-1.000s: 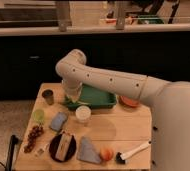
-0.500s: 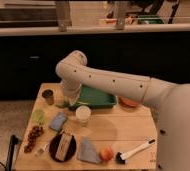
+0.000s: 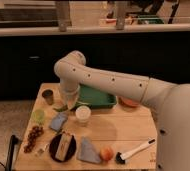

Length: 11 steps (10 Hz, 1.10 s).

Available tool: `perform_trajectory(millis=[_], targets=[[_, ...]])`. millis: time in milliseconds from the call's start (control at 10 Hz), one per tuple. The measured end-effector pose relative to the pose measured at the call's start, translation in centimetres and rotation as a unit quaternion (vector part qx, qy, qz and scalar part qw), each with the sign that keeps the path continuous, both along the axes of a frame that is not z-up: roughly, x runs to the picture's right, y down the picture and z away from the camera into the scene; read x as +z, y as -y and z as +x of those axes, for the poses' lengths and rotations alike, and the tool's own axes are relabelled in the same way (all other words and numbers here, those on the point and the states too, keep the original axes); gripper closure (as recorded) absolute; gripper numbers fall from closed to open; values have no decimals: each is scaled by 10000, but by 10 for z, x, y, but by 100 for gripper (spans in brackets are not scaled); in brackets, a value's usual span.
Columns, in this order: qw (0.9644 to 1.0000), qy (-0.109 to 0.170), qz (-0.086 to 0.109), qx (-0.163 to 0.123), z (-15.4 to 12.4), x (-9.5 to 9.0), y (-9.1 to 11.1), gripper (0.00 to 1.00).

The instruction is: Place pepper in plastic cup

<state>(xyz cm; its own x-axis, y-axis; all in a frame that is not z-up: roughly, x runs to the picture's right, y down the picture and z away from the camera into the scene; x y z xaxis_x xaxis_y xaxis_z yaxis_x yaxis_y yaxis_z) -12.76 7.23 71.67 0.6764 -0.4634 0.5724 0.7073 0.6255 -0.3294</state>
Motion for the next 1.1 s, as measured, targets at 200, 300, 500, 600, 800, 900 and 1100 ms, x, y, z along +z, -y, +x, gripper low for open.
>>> perform_trajectory(millis=[200, 300, 500, 600, 800, 900, 1100], targets=[[9997, 6, -161, 165, 2, -1, -8, 100], [9989, 53, -293, 370, 4, -2, -13, 100], [9962, 178, -464, 717, 12, -2, -18, 100], [9953, 214, -473, 821, 13, -3, -19, 100], [9906, 342, -571, 1199, 18, -3, -23, 100], [9874, 421, -650, 1381, 22, -2, -24, 100], [9826, 547, -681, 1637, 22, 0, -26, 100]])
